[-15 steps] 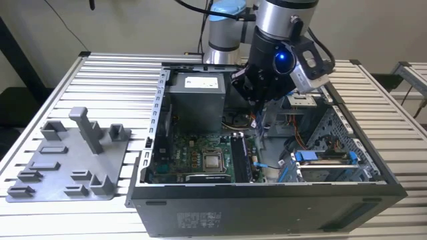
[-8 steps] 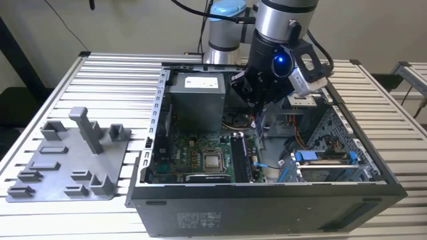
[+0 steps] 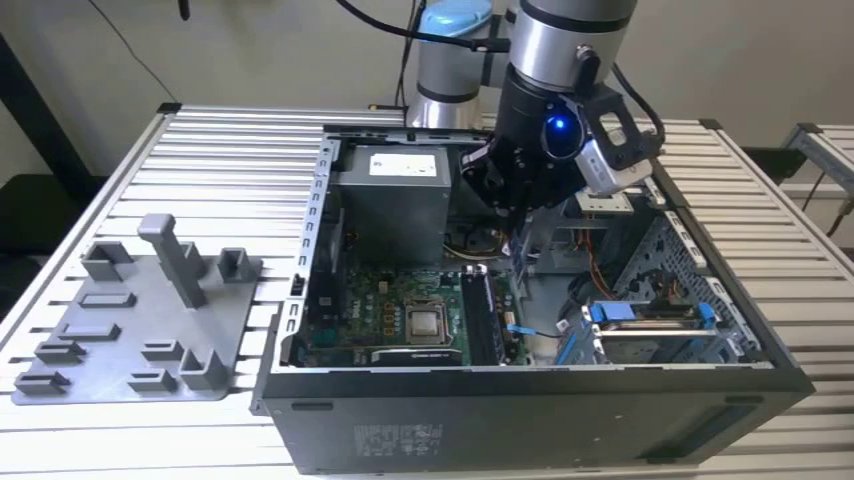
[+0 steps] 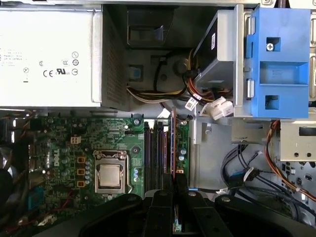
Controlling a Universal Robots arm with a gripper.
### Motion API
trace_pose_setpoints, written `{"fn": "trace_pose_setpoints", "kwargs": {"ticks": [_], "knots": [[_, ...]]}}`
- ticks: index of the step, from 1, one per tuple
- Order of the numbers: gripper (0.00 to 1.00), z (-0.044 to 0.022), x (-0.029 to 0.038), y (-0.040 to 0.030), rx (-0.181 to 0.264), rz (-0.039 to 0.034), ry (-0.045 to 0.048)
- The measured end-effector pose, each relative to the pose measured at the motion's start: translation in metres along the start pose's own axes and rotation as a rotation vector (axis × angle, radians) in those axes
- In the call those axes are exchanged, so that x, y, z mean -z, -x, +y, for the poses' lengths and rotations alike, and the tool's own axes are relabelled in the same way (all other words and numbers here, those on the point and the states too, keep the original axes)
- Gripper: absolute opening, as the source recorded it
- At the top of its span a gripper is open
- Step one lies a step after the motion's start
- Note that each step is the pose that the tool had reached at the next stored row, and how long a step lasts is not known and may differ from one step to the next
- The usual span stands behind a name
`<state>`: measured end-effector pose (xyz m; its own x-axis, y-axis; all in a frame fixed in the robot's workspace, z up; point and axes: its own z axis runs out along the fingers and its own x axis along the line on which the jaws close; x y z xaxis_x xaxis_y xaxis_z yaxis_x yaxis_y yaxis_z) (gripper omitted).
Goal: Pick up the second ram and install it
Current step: 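Insert the second ram into the second slot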
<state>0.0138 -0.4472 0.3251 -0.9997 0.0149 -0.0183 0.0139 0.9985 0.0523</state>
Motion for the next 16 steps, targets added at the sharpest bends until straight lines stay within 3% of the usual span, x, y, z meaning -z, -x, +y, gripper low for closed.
{"fn": "trace_pose_setpoints", "kwargs": {"ticks": [5,12,16], "knots": [[0.14,-0.0002,-0.0039,-0.0001,-0.001,0.0,-0.0002],[0.14,-0.0008,-0.0151,-0.0016,0.0,-0.0027,-0.0018],[0.14,-0.0013,-0.0216,-0.012,0.0,-0.0027,-0.001]]}}
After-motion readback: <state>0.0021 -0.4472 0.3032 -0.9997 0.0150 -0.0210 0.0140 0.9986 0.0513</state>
